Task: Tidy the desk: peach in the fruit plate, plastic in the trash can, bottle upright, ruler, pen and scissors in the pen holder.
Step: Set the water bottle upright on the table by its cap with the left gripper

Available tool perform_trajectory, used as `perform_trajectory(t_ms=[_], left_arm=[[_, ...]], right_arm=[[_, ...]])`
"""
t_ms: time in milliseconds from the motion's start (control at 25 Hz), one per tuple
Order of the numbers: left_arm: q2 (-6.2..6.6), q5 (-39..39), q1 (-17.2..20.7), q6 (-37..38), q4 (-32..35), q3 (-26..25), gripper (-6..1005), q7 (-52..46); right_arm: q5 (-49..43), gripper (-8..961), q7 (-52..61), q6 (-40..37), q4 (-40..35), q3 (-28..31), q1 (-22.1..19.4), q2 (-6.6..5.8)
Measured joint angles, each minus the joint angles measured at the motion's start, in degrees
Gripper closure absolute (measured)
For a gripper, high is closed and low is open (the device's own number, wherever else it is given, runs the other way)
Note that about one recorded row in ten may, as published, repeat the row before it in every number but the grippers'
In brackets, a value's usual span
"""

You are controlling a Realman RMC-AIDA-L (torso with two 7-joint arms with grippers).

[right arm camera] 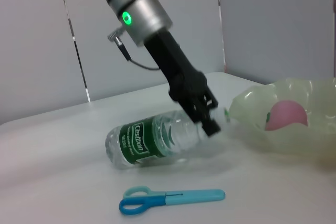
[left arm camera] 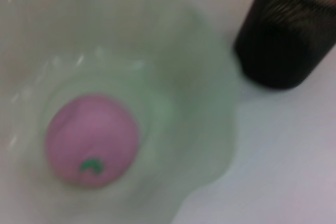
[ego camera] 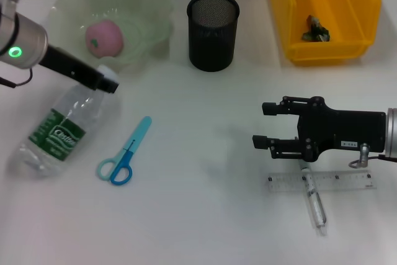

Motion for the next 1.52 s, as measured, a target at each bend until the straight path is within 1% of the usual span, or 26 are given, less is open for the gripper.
perform_trajectory(t_ms=[80, 240, 440, 480, 520, 680, 720, 800, 1040, 1120, 1160, 1280, 1320, 1400, 1520], left_arm=[[0.23, -3.56, 0.83, 3.11, 2.02, -2.58, 556, 3.01], [1.30, -10.14, 2.79, 8.30, 5.21, -7.51, 557, 8.27], [3.35, -18.47, 5.78, 13.12, 6.07, -11.58, 558, 13.80], [3.35, -18.47, 5.78, 13.12, 6.07, -11.58, 558, 13.80], [4.11, -22.00, 7.48, 13.81, 6.24, -12.43, 558, 15.87], [4.11, -22.00, 7.48, 13.81, 6.24, -12.43, 557, 15.87], [5.21, -27.53, 10.04, 14.20, 6.28, -13.60, 557, 18.79], [5.79, -31.79, 12.46, 14.15, 6.30, -14.76, 557, 22.20], [5.61, -33.12, 14.04, 13.93, 6.22, -17.33, 555, 25.74], [4.67, -33.75, 15.61, 13.44, 6.34, -18.91, 555, 29.62], [4.52, -33.79, 15.75, 13.32, 6.35, -19.15, 555, 30.05], [3.56, -33.91, 16.63, 12.31, 6.38, -21.26, 554, 32.79], [3.56, -33.91, 16.63, 12.31, 6.38, -21.26, 554, 32.79], [2.48, -34.48, 17.48, 10.36, 6.40, -23.61, 553, 35.90], [2.03, -35.09, 18.04, 8.50, 6.01, -24.17, 552, 37.93]], right_arm=[[0.00, 227, 0.05, 0.02, -0.01, -0.01, -0.01, -0.01], [0.00, 227, 0.05, -0.01, -0.01, -0.03, -0.03, -0.05], [0.00, 227, 0.11, -0.03, 0.01, -0.07, -0.04, -0.07], [0.00, 227, 0.14, -0.02, 0.01, -0.09, -0.01, -0.08], [0.00, 227, 0.16, -0.03, 0.02, -0.12, 0.03, -0.08], [0.00, 227, 0.49, -0.04, 0.02, -0.16, 0.18, -0.09], [0.00, 227, 0.61, -0.06, 0.02, -0.17, 0.23, -0.09], [0.00, 227, 0.84, -0.08, 0.02, -0.17, 0.38, -0.09], [0.00, 227, 1.33, -0.12, 0.02, -0.17, 0.54, -0.09], [0.00, 227, 1.69, -0.18, 0.02, -0.17, 0.64, -0.09], [0.00, 227, 1.82, -0.24, 0.02, -0.17, 0.69, -0.09], [0.00, 226, 1.99, -0.71, 0.02, -0.16, 0.80, -0.09], [0.00, 226, 2.10, -0.83, 0.02, -0.16, 0.84, -0.09], [0.00, 226, 2.30, -0.88, 0.02, -0.16, 0.90, -0.09], [0.00, 226, 2.43, -0.89, 0.02, -0.16, 1.00, -0.05]])
